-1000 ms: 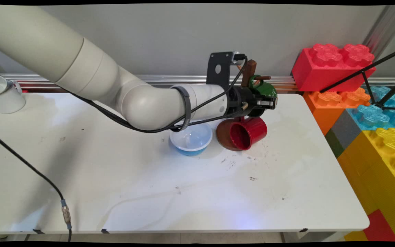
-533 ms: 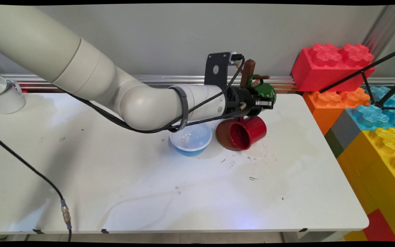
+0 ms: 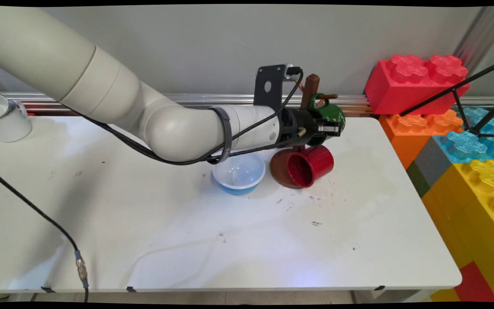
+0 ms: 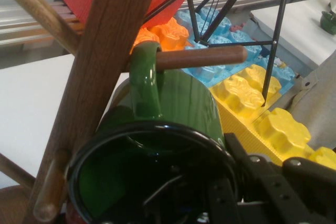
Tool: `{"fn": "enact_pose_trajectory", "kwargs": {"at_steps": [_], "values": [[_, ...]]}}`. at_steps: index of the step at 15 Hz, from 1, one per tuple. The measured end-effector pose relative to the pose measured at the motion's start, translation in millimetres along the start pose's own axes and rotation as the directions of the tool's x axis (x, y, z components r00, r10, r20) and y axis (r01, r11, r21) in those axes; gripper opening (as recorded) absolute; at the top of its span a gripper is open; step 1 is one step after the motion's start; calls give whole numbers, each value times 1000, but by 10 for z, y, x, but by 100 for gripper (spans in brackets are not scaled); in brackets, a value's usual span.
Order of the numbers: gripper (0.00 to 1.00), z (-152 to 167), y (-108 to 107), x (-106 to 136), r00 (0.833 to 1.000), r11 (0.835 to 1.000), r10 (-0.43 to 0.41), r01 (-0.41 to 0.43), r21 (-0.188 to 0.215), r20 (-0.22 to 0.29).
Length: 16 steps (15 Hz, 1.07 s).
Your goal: Place the picked object on the table
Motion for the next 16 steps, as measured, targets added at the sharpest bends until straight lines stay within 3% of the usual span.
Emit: {"fn": "enact_pose_trajectory", "kwargs": {"at_steps": [16], "values": [[0,-130,374,128,999,991,41,-40,-130,10]]}}
